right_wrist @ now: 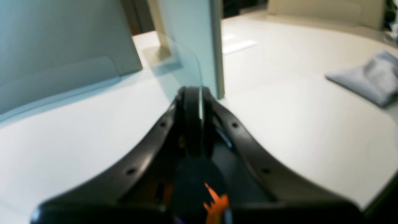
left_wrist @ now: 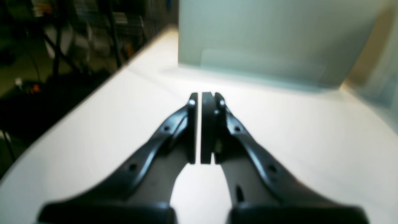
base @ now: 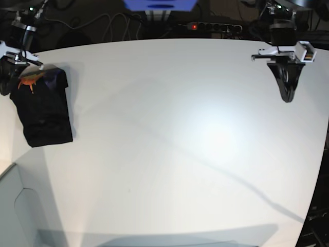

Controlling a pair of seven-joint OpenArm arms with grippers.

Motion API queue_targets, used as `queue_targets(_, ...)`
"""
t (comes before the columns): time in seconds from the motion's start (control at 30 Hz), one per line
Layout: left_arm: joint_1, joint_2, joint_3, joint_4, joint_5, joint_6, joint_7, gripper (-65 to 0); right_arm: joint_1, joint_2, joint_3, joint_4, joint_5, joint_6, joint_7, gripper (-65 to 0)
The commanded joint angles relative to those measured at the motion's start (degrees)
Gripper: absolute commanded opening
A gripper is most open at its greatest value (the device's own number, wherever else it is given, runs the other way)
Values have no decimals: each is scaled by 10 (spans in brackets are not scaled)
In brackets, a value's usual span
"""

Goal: Fold the T-shirt properly

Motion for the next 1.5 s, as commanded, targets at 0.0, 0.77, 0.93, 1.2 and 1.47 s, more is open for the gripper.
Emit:
queue_targets(0.0, 10, -1, -1, 6, 8, -1, -42, -628, -13, 1, 3, 9, 4, 3, 26, -650)
queue_targets(0.77, -24, -29, 54, -342, 341, 179, -605, -628, -48, 4, 3, -445, -162, 2, 464, -650)
queue_targets(0.93, -4, -52, 110, -396, 325, 182, -605, -628, -60, 12, -1, -535, -163, 2, 525, -650)
queue_targets(1.2, 57, -56, 234, -435, 329, 182, -605, -628, -38, 31, -11, -708, -163, 2, 612, -650)
queue_targets(1.47, 109, -57, 284, -486, 382, 183, -605, -628, -31, 33, -34, -756, -163, 2, 628, -650)
